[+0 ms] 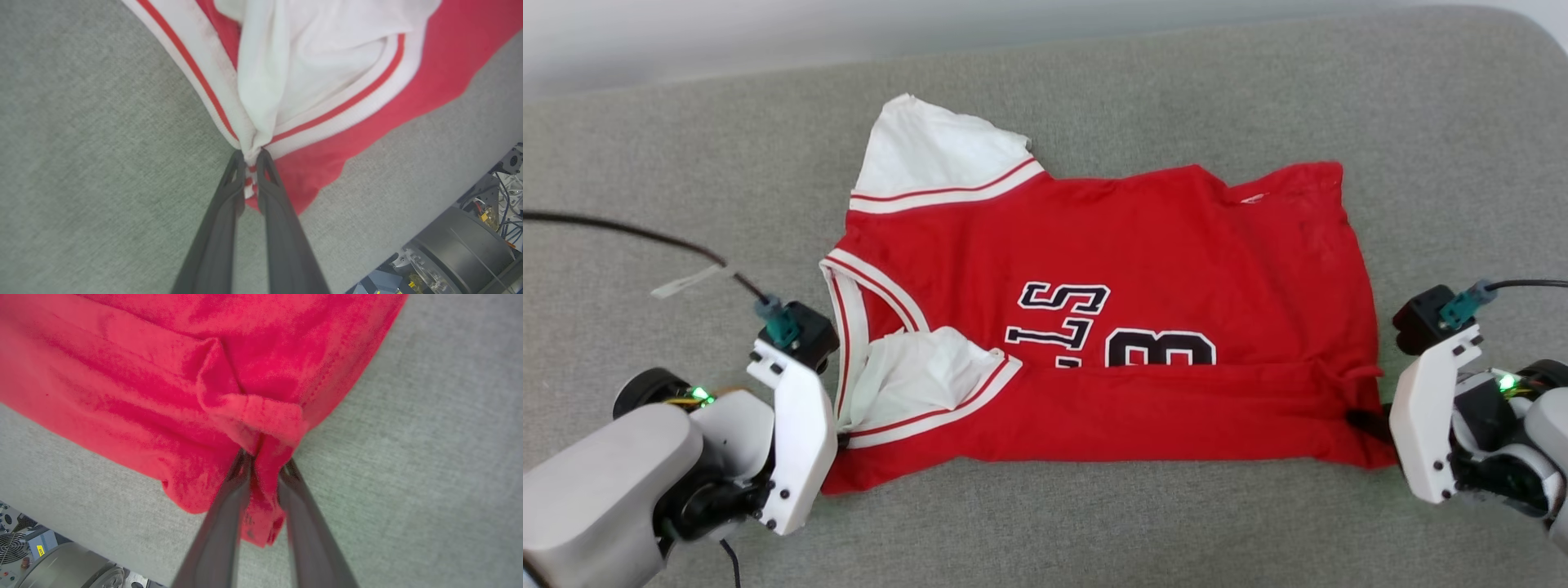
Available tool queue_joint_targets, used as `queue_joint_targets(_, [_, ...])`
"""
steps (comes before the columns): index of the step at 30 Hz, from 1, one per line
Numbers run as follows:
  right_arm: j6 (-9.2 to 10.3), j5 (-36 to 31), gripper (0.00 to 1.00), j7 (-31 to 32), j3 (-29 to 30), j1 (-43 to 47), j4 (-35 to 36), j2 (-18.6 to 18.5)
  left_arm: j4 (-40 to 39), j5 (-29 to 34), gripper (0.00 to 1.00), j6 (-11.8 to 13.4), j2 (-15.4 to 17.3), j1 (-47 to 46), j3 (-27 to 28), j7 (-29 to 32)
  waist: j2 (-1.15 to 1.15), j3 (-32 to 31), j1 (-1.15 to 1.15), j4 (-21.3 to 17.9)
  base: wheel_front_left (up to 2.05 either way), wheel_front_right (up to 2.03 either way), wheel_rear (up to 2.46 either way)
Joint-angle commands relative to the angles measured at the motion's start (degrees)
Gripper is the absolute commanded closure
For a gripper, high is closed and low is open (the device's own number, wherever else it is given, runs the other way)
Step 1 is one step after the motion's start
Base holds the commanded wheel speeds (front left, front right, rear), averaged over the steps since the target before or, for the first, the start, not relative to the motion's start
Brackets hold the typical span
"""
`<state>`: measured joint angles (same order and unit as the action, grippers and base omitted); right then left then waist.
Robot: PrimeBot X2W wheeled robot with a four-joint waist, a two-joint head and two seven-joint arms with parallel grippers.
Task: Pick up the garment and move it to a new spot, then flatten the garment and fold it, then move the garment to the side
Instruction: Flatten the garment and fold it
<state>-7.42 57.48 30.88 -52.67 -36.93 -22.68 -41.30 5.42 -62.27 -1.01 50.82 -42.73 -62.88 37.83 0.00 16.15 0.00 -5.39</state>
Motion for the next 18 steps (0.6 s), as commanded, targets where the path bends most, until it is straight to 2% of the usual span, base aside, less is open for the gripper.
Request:
queue_joint_targets(1, [-0.12,0.1,1.00,-0.7,-1.2,0.5,-0.1,0.8,-0.3,-0.6,1.00,0.1,0.4,1.4,-0.1,-0.2,0.00,-1.2,0.00,-0.4,0.00,0.00,0.00])
queue_joint_targets(7, [-0.06,1.6,1.00,-4.0,-2.3,0.4,4.2,-4.5,-3.1,-2.6,1.00,0.6,3.1,4.8,0.0,-1.4,0.00,-5.0,0.00,-0.7,0.00,0.00,0.00])
queue_joint_targets(13, [-0.05,3.0,1.00,-4.5,-3.3,2.3,8.2,-9.8,-6.8,-4.1,1.00,2.0,5.4,8.9,-0.6,-2.8,0.00,-6.8,0.00,-0.8,0.00,0.00,0.00])
queue_joint_targets(15, [-0.05,3.5,1.00,-4.0,-3.9,3.3,8.6,-10.7,-7.4,-4.6,1.00,2.5,5.7,10.1,-0.9,-3.3,0.00,-6.9,0.00,-0.8,0.00,0.00,0.00])
queue_joint_targets(18, [-0.04,4.1,1.00,-3.8,-4.2,4.2,7.4,-10.1,-7.3,-4.9,1.00,3.0,5.5,11.7,-1.4,-4.2,0.00,-6.5,0.00,-0.9,0.00,0.00,0.00])
